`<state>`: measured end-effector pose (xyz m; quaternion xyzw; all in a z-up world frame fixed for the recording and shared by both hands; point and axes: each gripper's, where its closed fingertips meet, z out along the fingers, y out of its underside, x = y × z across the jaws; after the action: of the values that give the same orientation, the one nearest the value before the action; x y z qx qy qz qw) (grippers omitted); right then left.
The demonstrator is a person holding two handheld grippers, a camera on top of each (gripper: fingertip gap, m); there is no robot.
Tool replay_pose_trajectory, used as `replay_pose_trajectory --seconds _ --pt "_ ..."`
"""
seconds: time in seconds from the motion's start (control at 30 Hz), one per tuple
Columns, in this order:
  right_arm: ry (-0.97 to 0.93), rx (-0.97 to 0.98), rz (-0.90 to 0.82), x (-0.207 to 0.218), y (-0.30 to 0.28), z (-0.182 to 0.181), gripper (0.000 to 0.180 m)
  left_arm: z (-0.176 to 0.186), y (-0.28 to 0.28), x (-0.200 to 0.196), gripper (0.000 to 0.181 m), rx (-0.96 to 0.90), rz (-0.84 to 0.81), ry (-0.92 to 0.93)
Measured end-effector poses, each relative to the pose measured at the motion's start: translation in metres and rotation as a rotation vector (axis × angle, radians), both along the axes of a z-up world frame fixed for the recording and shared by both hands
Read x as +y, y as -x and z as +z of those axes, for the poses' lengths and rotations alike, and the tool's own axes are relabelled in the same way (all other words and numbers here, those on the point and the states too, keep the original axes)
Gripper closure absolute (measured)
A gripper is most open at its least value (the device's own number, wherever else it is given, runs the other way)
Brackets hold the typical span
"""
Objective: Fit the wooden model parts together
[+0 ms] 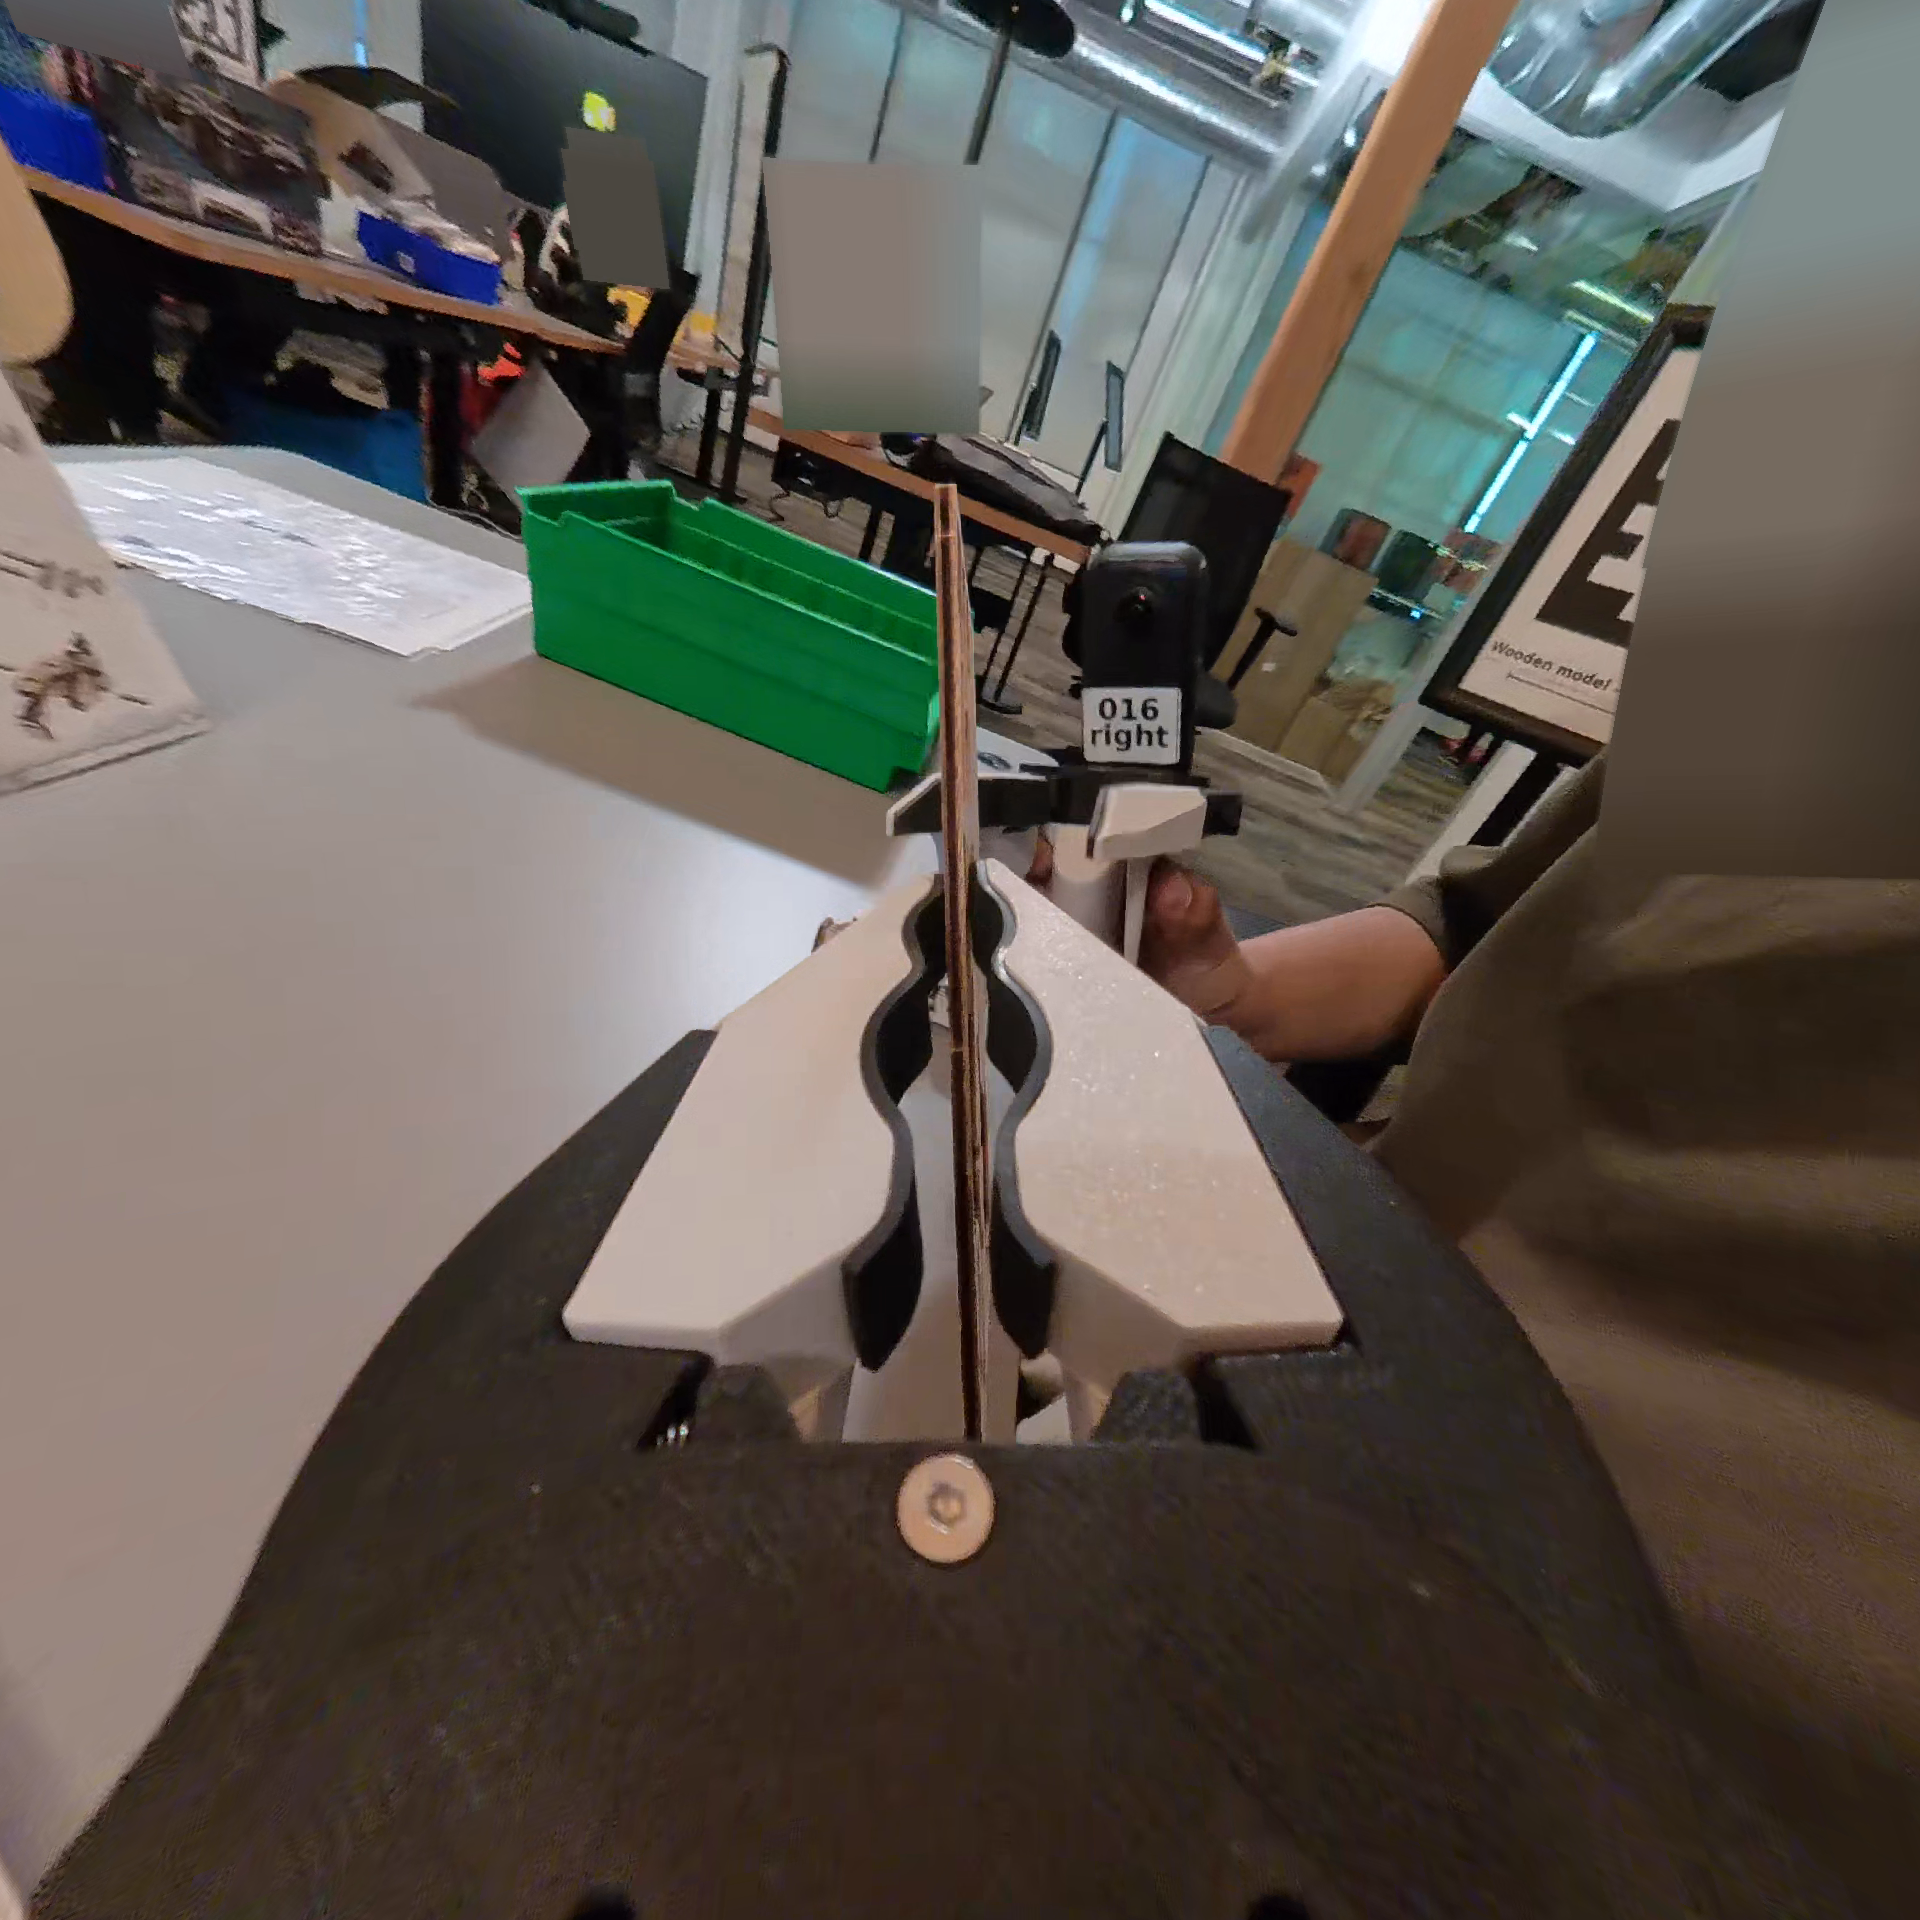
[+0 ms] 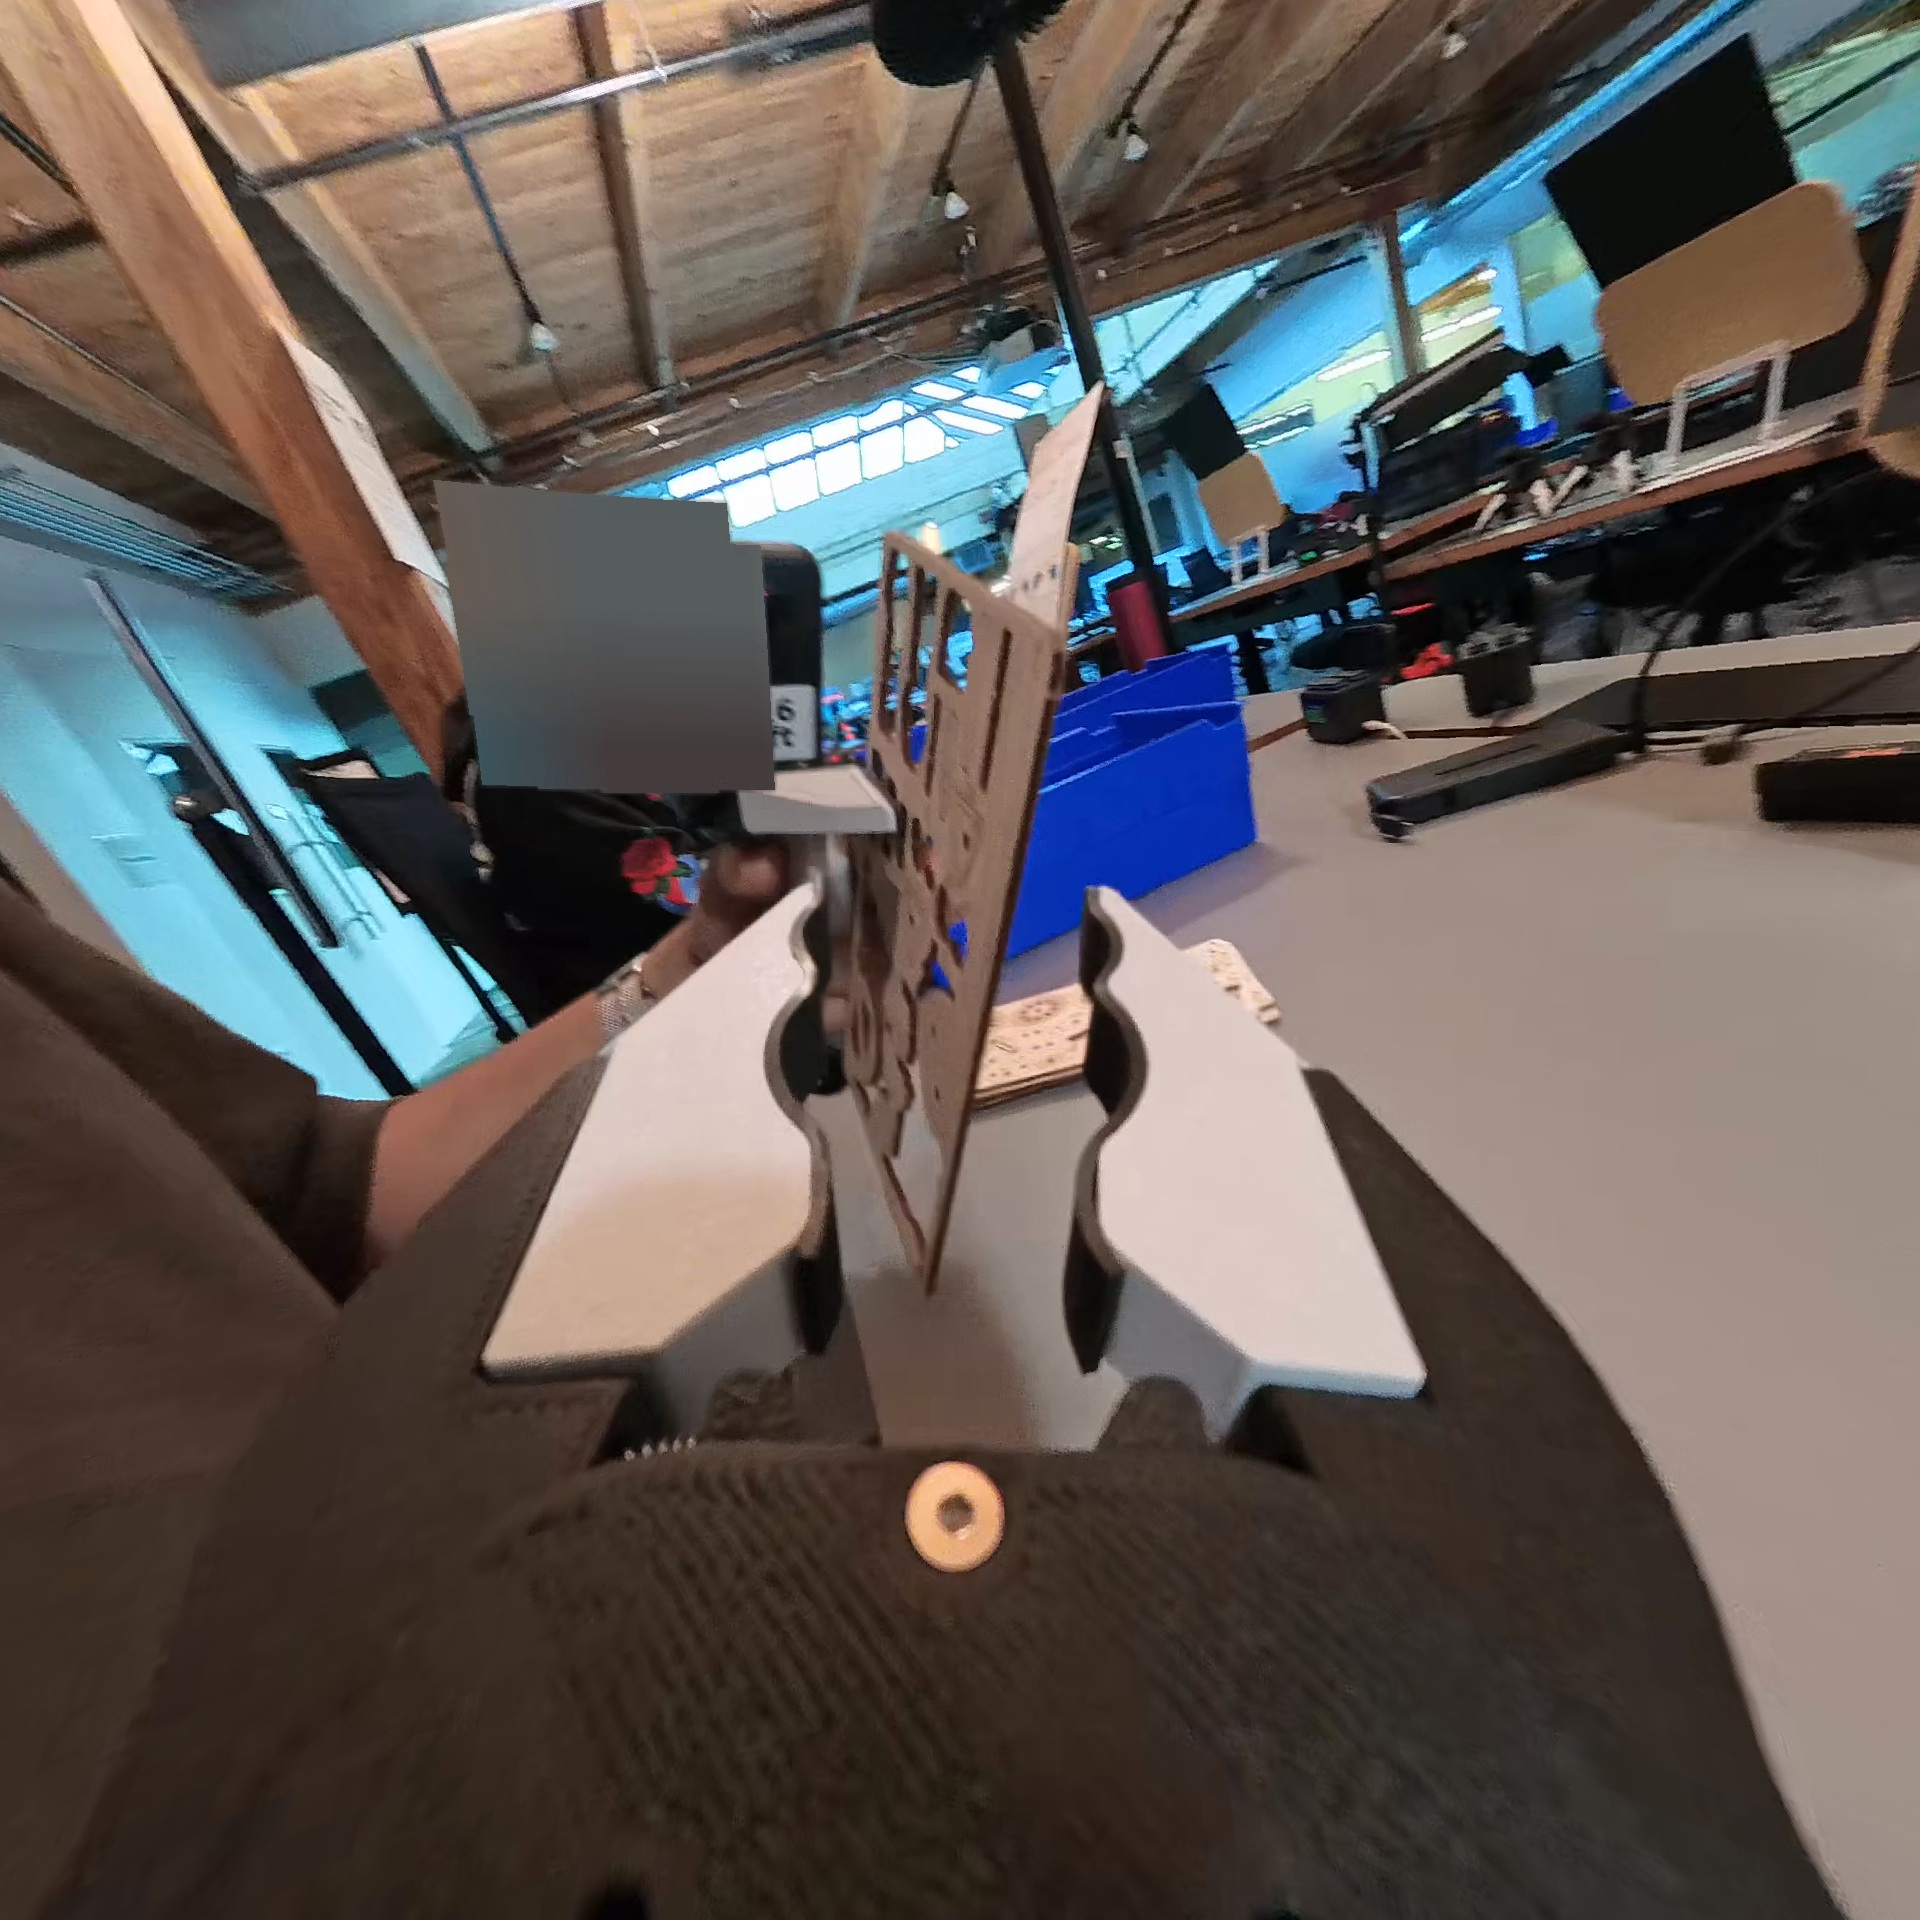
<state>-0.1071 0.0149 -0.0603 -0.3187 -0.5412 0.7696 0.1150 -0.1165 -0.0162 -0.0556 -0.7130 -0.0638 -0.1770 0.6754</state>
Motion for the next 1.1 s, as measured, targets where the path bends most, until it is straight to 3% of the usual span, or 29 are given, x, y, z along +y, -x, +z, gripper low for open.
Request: replay_pose_trajectory --seconds 0.2,1.1 --pt "0.125 -0.045 0.034 0.018 0.001 0.003 0.173 -0.010 -0.007 0.015 0.180 -0.061 -0.023 -0.021" --pt "-0.035 -0.198 -0.047 0.024 0.019 -0.027 0.170 -0.033 0.005 0.021 0.180 -0.093 0.053 -0.029"
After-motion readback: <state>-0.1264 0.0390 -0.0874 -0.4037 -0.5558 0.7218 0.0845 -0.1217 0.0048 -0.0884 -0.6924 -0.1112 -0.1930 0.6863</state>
